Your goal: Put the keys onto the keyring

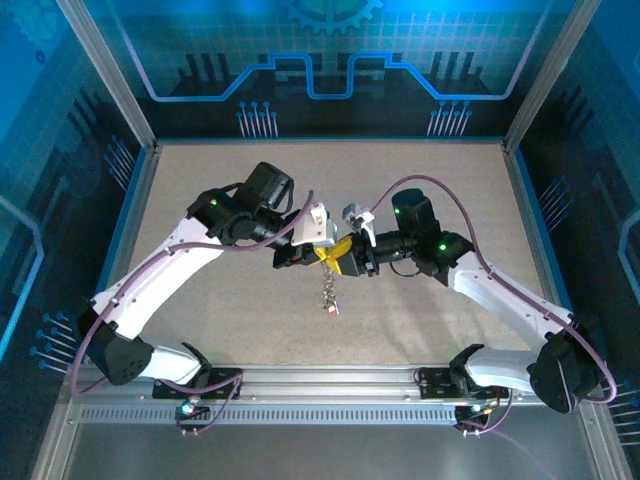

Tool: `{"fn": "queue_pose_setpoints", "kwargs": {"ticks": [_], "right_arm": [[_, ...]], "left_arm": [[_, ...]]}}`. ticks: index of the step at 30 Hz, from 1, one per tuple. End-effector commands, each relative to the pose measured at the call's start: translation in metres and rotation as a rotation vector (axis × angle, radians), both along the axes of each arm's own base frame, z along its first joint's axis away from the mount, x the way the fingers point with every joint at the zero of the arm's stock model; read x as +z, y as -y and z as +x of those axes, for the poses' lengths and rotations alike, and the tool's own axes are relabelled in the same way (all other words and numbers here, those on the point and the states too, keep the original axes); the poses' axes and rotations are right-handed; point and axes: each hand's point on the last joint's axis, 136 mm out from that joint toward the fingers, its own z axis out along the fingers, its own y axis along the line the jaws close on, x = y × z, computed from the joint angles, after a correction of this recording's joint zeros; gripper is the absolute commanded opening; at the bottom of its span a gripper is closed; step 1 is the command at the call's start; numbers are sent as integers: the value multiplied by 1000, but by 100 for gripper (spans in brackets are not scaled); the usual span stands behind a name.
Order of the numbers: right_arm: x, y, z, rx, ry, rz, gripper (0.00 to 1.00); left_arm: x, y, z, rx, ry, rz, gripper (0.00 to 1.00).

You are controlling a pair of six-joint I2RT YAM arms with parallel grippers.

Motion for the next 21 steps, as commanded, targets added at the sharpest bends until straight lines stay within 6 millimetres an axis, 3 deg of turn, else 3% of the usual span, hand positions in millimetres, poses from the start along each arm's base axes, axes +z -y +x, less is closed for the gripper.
{"fn": "queue_pose_setpoints", "kwargs": {"ticks": [1,4,7,9,11,15,21], "right_arm": [[13,-3,-3,24,35,20,26],[14,-3,-4,29,36,23,14],[14,-2,-4,31,34,24,13],[13,-2,-5,31,32,23,17],[14,-2,-7,41,27,25,31],[14,-1,-8,44,24,21,33],[13,0,-6,32,26,16,18]], "left_arm": [[8,8,-5,-52,3,-44,0],[7,7,-5,-52,2,-38,0],[4,6,-6,-52,-4,-30,0],[3,6,-6,-53,-3,-28,0],[2,5,-6,-52,-5,-24,0],[-1,5,-7,-60,-9,-19,0],[-2,4,-8,-63,-9,-14,0]]}}
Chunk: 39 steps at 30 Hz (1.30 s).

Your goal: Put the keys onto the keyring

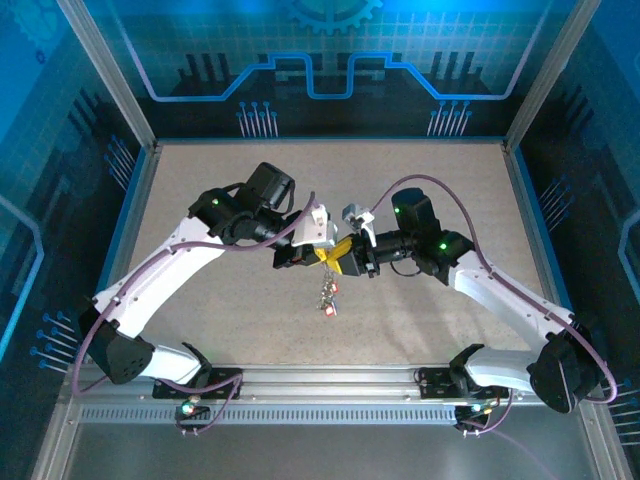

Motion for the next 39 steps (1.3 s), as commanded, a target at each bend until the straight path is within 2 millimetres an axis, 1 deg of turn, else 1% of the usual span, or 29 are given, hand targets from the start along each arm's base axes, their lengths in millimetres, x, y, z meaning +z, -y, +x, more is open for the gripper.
{"fn": "queue_pose_setpoints", "kwargs": {"ticks": [1,2,4,6,7,10,14,17,18,21,22,24,25,27,30,33,34,39], "right_arm": [[13,0,-2,15,27,21,18],[13,0,-3,15,26,21,19],[13,0,-2,13,26,20,31],[13,0,-2,11,26,19,32],[13,0,-2,13,27,20,30],[13,0,-2,15,24,21,18],[12,-1,-3,26,14,22,6],[10,-2,-3,21,11,17,3],[10,-1,-2,18,13,18,0],[13,0,0,-2,20,29,0],[16,1,1,-9,27,41,0],[22,2,2,-29,40,67,0],[25,4,2,-39,51,82,0],[32,6,4,-62,69,104,0],[43,11,5,-87,96,135,0],[55,12,5,-94,116,167,0],[46,12,4,-93,97,162,0],[50,8,5,-91,90,191,0]], "left_arm": [[1,4,-9,-51,-19,-21,0],[1,4,-9,-53,-21,-19,0],[-1,3,-10,-55,-24,-14,0],[-1,4,-11,-58,-28,-13,0],[-1,3,-11,-59,-25,-13,0],[0,4,-10,-57,-13,-18,0],[5,6,-7,-46,1,-35,0],[7,7,-5,-34,3,-44,0],[7,7,-3,-24,4,-46,0],[4,4,1,20,8,-43,0],[4,2,2,35,10,-50,3],[4,-3,7,86,8,-75,21],[5,-6,6,101,15,-96,27],[6,-10,3,119,30,-143,33],[7,-15,-3,125,72,-224,36],[11,-13,-7,121,107,-304,38],[13,-11,-6,126,117,-336,38],[26,-6,2,144,204,-457,39]]}}
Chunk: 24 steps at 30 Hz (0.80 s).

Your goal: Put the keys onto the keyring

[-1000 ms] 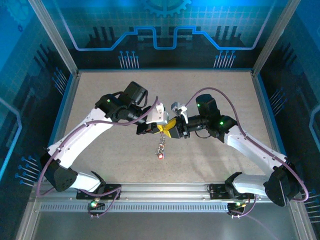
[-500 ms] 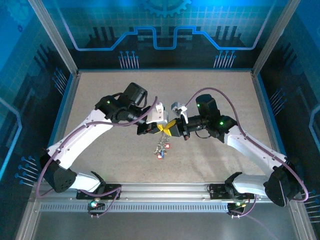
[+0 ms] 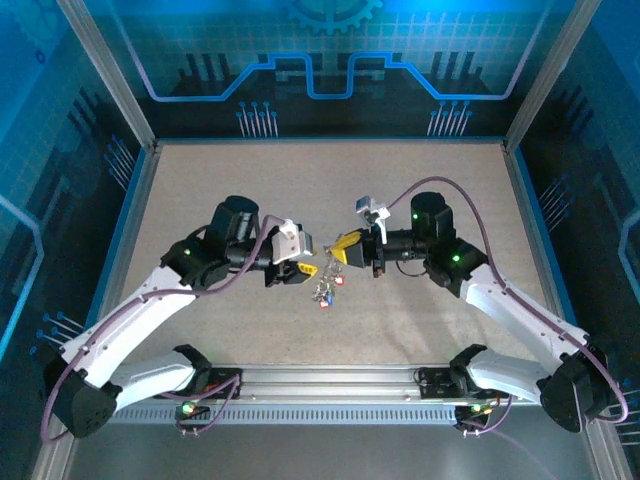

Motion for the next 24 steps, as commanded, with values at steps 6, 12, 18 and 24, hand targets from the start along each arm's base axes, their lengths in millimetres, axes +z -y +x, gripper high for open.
{"fn": "queue_pose_setpoints", "kwargs": {"ticks": [6,12,18,24], "right_arm": [[17,-6,0,10,32,71,0],[17,-11,0,14,26,76,0],[18,-14,1,12,25,78,0],[19,-14,6,-27,24,89,0]], "left_arm": [[36,5,12,25,192,-168,39],[31,9,7,4,211,-194,38],[27,12,6,-13,229,-188,31],[21,14,5,-24,237,-158,10]]}}
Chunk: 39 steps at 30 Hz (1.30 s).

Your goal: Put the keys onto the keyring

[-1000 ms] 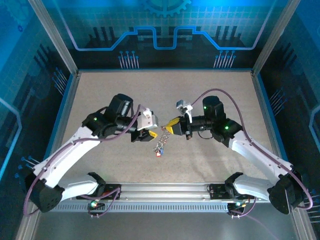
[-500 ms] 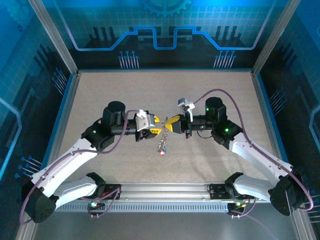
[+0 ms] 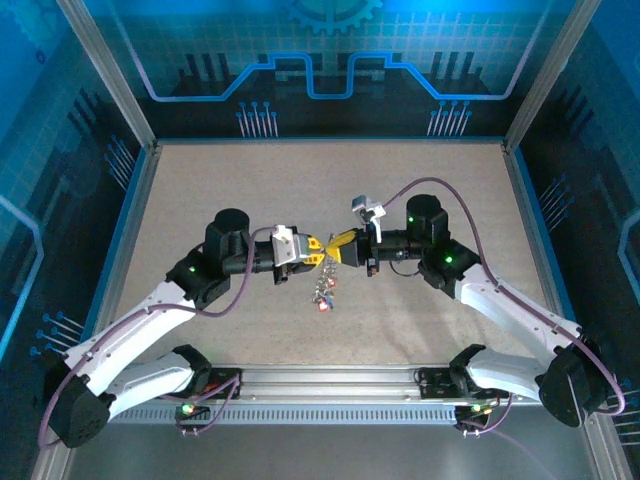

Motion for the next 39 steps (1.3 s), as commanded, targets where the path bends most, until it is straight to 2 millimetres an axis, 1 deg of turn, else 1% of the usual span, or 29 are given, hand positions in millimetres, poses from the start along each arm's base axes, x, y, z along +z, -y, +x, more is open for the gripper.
{"fn": "queue_pose_setpoints", "kwargs": {"ticks": [1,3,4,9,11,13,15,17,21,25,27,33,39], "right_arm": [[18,-3,2,-24,52,54,0],[14,-3,4,-42,36,54,0],[18,-3,6,-54,49,72,0],[19,-1,12,-121,26,99,0],[20,-2,11,-139,27,108,0],[19,-6,9,-143,32,108,0],[16,-8,7,-150,38,105,0],[12,-9,7,-157,39,105,0],[10,-6,8,-178,42,110,0],[10,-5,6,-178,53,107,0],[10,-4,5,-176,57,108,0],[12,-3,-1,-154,74,109,0],[12,-3,-3,-142,78,111,0]], "left_arm": [[6,4,-4,-27,45,-6,7],[7,3,-4,-26,52,-7,2],[8,3,-5,-24,55,-7,0],[-2,5,-3,-12,59,38,0],[-6,7,-4,-14,53,59,0],[-6,10,-5,-21,45,56,0],[-1,12,-5,-20,40,23,8],[5,12,-4,-13,45,-8,13],[13,12,-9,-26,33,-31,16],[15,7,-11,-14,20,-34,26],[16,3,-15,-17,11,-31,27],[16,-6,-14,1,-35,-12,29],[17,-8,-6,30,-70,-28,31]]}}
